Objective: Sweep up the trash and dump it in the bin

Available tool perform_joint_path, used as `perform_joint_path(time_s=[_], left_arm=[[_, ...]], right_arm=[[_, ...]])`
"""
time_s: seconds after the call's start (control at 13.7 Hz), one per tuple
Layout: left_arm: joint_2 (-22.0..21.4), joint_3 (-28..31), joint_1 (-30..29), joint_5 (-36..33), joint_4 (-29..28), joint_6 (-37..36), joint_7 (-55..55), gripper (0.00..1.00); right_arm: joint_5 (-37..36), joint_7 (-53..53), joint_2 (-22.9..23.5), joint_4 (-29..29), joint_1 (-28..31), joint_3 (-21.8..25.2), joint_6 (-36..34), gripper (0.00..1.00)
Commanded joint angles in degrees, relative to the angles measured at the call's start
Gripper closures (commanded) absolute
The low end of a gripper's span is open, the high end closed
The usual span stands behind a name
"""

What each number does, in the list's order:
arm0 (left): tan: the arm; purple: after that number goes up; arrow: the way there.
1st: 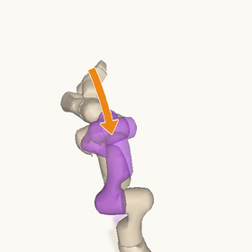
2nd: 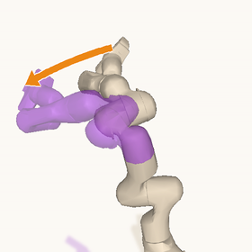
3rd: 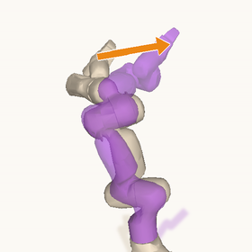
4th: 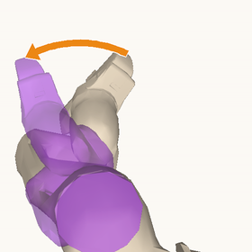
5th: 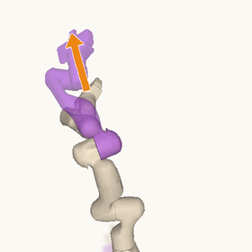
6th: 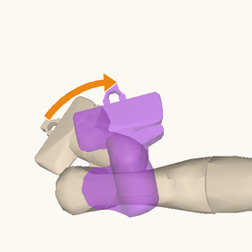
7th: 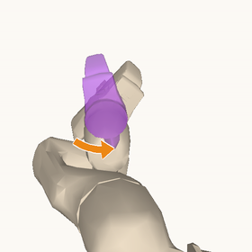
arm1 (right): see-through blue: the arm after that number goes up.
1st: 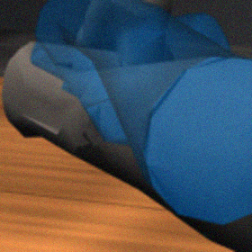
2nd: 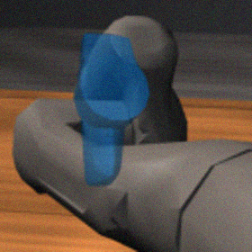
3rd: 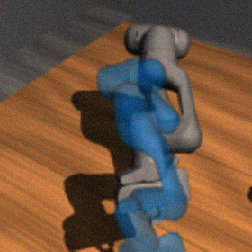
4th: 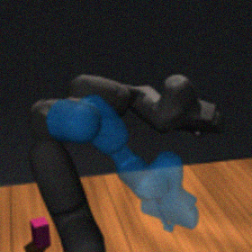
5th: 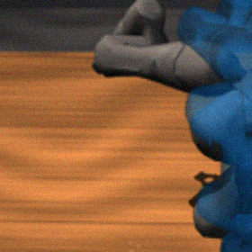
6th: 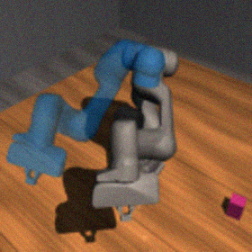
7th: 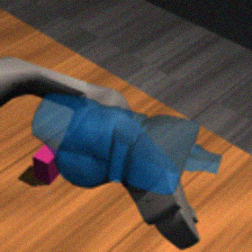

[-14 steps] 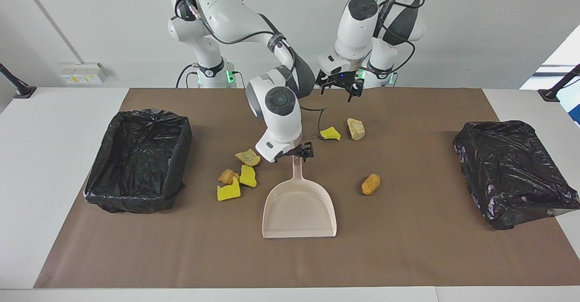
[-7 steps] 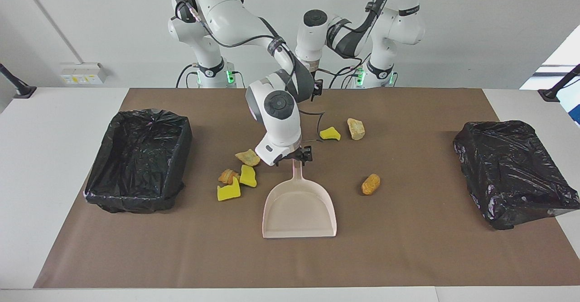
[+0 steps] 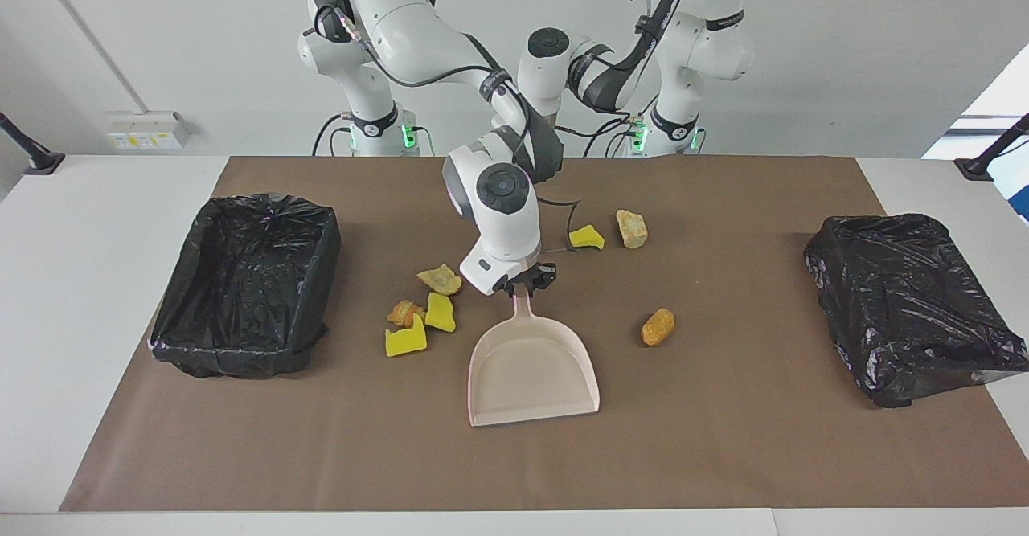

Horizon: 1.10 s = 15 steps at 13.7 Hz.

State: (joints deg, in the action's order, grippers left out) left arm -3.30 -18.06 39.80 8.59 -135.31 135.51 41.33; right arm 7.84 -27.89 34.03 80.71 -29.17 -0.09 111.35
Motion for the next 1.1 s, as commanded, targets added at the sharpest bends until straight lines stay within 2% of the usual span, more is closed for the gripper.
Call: perform_joint_path(time_s=[0.0,0.15,0.29,0.44,0.51,0.66,0.88,1.03], left_arm=[[0.84,0.92,1.86,1.6,0.05,1.51,0.07,0.16],[1.97,1.0,3.08,1.78,0.22,1.43,-0.28,0.22],[2.77,1.01,3.18,1.78,1.1,1.16,-0.37,0.37],[2.86,1.01,3.18,1.78,1.54,0.9,-0.63,0.63],[2.86,1.27,3.09,1.78,1.98,0.46,-0.72,0.8],[2.51,1.36,2.3,1.7,2.77,0.28,-0.98,1.0],[1.46,1.79,1.34,1.61,3.56,-4.44,-1.34,1.0],[0.75,1.8,-2.95,0.91,6.19,-9.27,-4.31,1.0]], right_arm=[[-0.02,0.73,-0.72,0.06,0.34,0.0,-0.6,1.0],[-1.41,1.61,-1.51,-0.03,0.78,0.35,-1.39,1.0],[-1.69,3.98,-3.61,0.23,1.66,0.61,-3.49,1.0],[-2.04,8.0,-7.55,0.5,3.32,0.88,-6.74,1.0],[-2.3,14.47,-9.4,0.59,4.9,0.88,-8.93,1.0],[-2.48,24.95,-13.71,3.47,7.54,0.97,-10.45,1.0],[-6.16,40.14,-17.24,6.73,11.15,0.88,-12.9,1.0],[-6.17,52.44,-19.25,11.02,13.51,0.79,-12.74,1.0]])
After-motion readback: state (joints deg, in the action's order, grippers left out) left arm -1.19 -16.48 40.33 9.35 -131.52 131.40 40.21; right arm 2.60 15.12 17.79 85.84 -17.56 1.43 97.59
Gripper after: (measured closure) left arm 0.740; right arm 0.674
